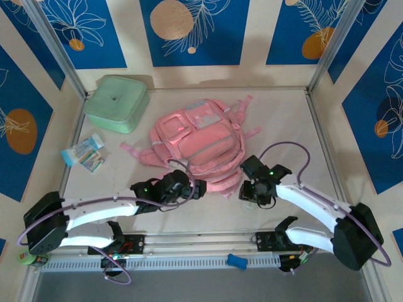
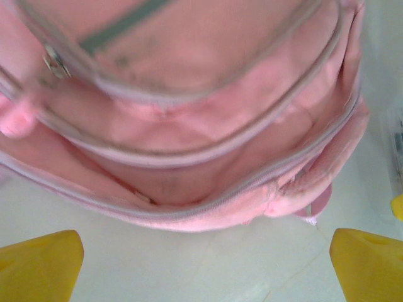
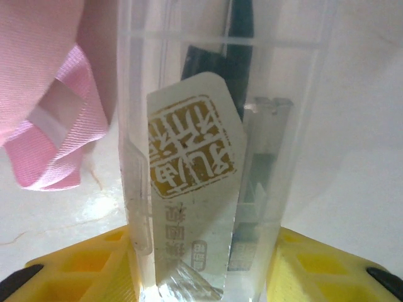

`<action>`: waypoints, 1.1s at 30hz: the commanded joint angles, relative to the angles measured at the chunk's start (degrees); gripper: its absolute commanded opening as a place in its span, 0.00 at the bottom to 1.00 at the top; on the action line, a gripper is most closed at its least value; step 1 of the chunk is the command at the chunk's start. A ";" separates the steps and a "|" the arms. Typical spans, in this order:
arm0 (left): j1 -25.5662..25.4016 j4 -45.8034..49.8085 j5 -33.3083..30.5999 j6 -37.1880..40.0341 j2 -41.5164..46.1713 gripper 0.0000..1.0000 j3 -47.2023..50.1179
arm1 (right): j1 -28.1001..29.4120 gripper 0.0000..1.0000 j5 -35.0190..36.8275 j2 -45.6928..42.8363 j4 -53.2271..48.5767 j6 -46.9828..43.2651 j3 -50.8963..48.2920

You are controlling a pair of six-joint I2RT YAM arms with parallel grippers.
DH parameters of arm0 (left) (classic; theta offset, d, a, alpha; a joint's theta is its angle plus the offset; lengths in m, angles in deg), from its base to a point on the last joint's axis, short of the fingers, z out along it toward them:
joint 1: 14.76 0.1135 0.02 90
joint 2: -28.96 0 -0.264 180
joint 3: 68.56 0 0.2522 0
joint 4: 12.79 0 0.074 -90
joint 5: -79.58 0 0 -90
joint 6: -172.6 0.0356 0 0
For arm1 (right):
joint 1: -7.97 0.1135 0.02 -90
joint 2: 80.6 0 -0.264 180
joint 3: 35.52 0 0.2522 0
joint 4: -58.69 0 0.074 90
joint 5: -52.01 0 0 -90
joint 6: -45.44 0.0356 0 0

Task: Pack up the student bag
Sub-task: Open the student bag at the center of the table.

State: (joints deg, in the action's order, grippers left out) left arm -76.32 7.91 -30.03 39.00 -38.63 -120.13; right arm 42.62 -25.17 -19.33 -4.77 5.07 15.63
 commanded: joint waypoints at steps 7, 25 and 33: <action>4.95 13.64 -5.15 29.56 -5.01 0.94 -15.24 | -6.38 0.46 -8.69 -4.33 -4.45 -6.10 6.05; 7.18 11.32 -4.45 50.08 -29.38 0.90 -31.85 | -9.69 0.46 -13.89 -2.16 -3.00 -9.61 10.07; 12.40 10.72 1.06 48.05 -27.59 0.72 -31.88 | -10.40 0.46 -15.17 -2.30 -2.69 -10.76 10.25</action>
State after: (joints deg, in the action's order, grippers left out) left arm -66.40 18.17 -30.56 87.28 -68.23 -150.75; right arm 32.57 -37.91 -21.49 -7.35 -4.18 24.22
